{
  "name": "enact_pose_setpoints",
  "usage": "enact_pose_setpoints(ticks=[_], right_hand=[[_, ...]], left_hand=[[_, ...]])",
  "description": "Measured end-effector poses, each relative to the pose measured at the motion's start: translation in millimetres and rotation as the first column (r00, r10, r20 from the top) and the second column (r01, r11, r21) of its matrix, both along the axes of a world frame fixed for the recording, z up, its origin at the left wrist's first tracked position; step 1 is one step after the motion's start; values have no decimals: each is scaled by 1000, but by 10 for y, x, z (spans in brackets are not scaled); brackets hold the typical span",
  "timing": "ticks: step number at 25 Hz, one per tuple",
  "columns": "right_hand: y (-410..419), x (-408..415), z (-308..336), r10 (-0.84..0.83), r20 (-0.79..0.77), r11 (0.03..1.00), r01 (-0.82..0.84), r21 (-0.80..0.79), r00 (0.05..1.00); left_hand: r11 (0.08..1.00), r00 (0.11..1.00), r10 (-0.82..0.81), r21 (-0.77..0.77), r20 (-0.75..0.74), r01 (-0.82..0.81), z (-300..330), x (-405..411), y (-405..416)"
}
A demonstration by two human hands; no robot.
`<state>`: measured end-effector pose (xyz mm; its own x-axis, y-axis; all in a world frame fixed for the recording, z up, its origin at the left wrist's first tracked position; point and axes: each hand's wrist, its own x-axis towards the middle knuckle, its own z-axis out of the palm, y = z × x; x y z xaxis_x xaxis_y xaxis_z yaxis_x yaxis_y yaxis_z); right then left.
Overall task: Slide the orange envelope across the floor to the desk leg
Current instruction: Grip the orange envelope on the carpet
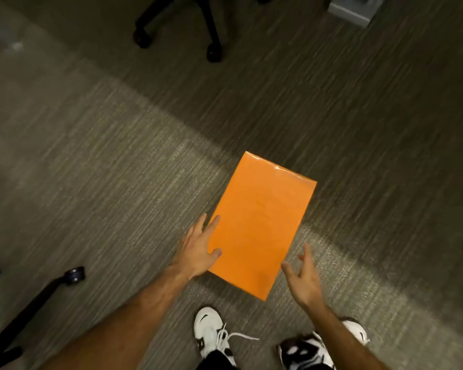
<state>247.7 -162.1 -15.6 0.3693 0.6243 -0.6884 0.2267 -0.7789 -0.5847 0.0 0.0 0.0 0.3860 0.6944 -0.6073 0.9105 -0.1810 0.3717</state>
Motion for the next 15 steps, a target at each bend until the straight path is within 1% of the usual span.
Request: enact_pose_setpoints(ticks=[1, 2, 4, 6, 8, 11, 15], right_hand=[[8, -81, -157, -71, -49, 997, 71, -13, 996], [19, -137, -277, -113, -113, 993, 111, -24, 987], [42, -267, -551, -175, -215, 983, 183, 18, 961], [16, -381, -737, -217, -266, 966, 246, 80, 939], [-7, -437, -851, -235, -297, 954, 278, 114, 926], [-55, -416, -929, -204, -282, 966, 240, 100, 938], [-112, -208, -775, -168, -206, 980, 186, 73, 964]], left_hand=[[999, 999, 28, -20, 19, -28, -186, -36, 0], [996, 997, 76, -49, 5, -75, -317, -69, 11], [989, 993, 119, -81, -20, -120, -617, -143, 33], [982, 988, 153, -114, -3, -153, -808, -171, 11], [959, 975, 213, -203, 63, -197, -906, -178, 15], [936, 956, 278, -247, 91, -249, -928, -128, 6], [938, 951, 282, -244, 124, -246, -690, 114, -14]])
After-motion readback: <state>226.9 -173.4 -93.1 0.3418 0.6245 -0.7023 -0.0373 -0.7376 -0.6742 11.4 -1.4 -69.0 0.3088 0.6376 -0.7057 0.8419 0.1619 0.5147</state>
